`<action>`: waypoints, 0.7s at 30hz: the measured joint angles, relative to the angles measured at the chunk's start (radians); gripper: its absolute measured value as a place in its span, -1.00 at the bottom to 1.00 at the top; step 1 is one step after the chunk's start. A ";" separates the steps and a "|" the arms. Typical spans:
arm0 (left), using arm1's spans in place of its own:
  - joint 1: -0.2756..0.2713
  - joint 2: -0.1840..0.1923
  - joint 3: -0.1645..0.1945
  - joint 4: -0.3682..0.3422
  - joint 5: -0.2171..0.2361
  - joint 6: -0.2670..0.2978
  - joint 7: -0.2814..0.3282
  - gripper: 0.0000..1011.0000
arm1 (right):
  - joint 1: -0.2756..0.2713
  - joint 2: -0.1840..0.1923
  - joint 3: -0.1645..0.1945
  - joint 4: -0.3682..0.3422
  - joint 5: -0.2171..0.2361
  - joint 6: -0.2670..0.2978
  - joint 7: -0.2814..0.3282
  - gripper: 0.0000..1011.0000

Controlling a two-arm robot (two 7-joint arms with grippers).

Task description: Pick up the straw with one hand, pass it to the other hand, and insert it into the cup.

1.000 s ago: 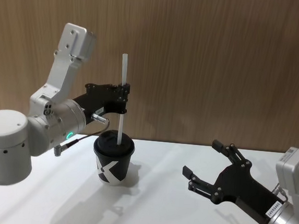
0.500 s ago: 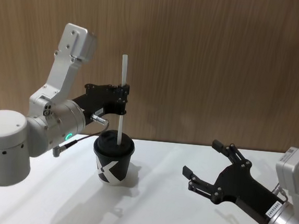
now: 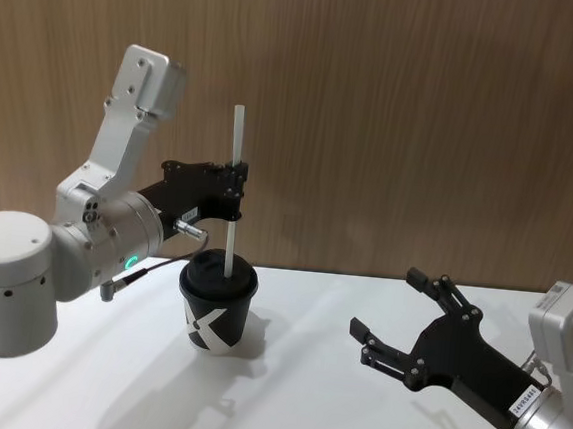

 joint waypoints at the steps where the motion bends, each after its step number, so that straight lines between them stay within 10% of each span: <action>1: 0.000 0.000 -0.001 0.000 0.001 0.000 -0.001 -0.98 | 0.000 0.000 0.000 0.000 0.000 0.000 0.000 0.98; 21: 0.003 -0.002 -0.005 -0.009 0.014 0.000 -0.009 -0.98 | 0.000 0.000 0.000 0.000 0.000 0.000 0.000 0.98</action>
